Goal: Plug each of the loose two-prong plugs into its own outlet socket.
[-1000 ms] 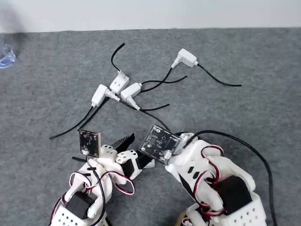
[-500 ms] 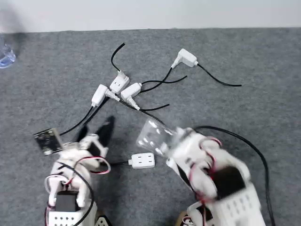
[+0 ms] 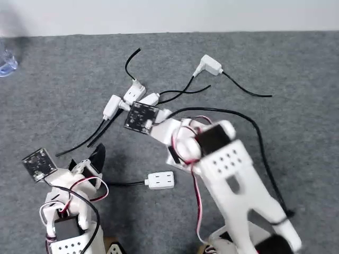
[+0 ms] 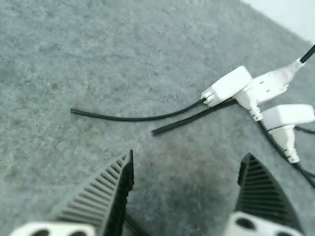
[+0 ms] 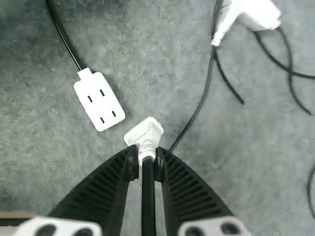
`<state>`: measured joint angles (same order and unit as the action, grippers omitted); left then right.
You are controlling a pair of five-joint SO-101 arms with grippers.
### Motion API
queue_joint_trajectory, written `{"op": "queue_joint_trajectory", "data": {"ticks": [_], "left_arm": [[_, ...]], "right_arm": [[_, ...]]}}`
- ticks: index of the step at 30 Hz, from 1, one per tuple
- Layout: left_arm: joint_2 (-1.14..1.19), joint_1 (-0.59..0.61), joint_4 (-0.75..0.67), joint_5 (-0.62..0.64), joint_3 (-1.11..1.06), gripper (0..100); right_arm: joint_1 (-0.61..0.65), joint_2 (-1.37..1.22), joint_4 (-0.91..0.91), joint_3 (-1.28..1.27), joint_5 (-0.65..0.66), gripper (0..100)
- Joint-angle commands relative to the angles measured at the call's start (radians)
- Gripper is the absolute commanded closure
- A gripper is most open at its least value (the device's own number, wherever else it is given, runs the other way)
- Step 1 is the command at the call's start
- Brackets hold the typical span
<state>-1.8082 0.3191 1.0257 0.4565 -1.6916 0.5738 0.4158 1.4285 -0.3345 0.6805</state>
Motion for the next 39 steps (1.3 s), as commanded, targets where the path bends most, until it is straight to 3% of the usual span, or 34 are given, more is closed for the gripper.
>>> {"op": "queue_joint_trajectory", "data": {"ticks": [1, 9, 19, 39], "left_arm": [[-0.012, 0.009, 0.002, -0.018, 0.010, 67], [-0.012, 0.009, 0.003, -0.025, 0.010, 67], [-0.012, 0.009, 0.003, -0.025, 0.010, 67], [-0.011, 0.009, 0.003, -0.025, 0.010, 67]], "right_arm": [[-0.001, -0.051, -0.079, 0.002, -0.035, 98.8], [0.021, -0.087, -0.091, -0.005, -0.144, 98.8], [0.042, -0.077, 0.053, -0.043, -0.229, 98.8], [0.091, -0.087, -0.114, -0.180, -0.255, 98.8]]}}
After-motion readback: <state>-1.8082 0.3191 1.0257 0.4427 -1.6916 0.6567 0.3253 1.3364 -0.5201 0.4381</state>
